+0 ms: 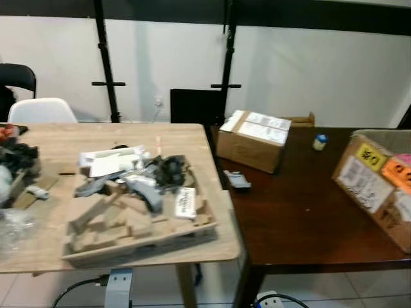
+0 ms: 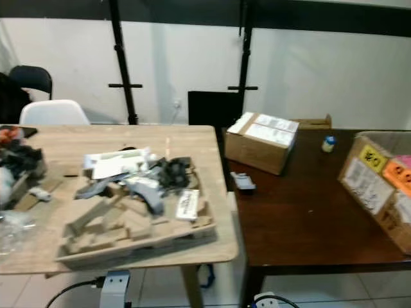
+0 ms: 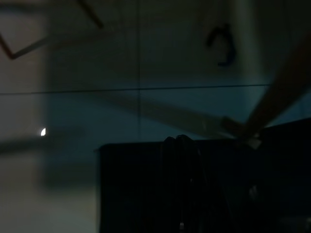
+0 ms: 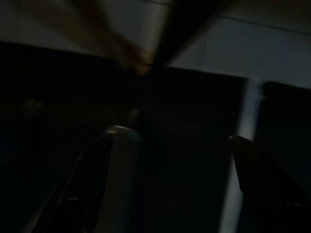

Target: Picking trash to rubbish bin

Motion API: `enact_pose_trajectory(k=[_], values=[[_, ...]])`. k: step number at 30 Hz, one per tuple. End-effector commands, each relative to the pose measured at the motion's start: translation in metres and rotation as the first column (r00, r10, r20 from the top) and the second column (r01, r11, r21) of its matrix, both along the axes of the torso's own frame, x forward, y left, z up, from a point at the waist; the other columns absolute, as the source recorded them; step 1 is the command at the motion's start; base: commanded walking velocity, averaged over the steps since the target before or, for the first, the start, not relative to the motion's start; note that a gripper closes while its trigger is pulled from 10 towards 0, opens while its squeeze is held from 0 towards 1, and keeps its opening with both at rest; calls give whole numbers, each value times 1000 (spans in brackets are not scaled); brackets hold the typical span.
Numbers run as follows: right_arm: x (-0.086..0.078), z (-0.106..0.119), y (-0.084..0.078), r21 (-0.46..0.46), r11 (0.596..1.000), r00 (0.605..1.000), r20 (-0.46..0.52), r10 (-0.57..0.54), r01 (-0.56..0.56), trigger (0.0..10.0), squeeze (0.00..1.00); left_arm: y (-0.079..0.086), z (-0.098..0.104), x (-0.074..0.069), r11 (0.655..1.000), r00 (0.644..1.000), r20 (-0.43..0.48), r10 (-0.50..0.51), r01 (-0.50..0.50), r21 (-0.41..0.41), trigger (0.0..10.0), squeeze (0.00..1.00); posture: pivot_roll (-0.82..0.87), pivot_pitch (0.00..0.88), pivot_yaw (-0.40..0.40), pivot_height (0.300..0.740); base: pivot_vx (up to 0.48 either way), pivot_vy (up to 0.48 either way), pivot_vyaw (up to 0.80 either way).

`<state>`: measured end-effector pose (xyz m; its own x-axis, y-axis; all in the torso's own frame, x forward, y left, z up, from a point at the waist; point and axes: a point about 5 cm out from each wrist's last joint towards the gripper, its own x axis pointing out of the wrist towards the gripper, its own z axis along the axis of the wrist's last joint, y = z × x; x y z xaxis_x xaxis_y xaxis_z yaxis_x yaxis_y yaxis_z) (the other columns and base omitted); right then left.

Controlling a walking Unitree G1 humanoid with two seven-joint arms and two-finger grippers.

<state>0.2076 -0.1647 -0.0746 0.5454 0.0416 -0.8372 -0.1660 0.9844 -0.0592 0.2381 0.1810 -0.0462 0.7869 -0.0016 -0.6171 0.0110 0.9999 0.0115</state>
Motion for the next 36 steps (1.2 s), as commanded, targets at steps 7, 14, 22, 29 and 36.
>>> enact_pose_trajectory(k=[7,14,22,29,36], values=[[0,0,-7,5,1000,1000,3,-20,20,10000,0,5,6,5,999,999,40,-28,26,29,10000,0,63,30,-53,740,0,0,0],[5,6,-23,14,999,998,39,-42,41,10000,0,6,14,10,988,983,103,-148,142,67,10000,0,67,10,-60,740,0,0,0],[10,10,-28,12,1000,998,64,-28,27,10000,0,28,14,6,996,993,99,-60,53,68,10000,0,68,0,-50,740,0,0,0],[6,5,-13,39,999,999,45,-28,26,10000,0,33,15,9,998,997,70,-21,17,64,10000,0,80,0,-36,740,0,0,0],[2,1,1,26,1000,999,32,-14,14,10000,0,50,24,14,994,991,120,63,-72,76,10000,0,131,0,-64,740,0,0,0]])
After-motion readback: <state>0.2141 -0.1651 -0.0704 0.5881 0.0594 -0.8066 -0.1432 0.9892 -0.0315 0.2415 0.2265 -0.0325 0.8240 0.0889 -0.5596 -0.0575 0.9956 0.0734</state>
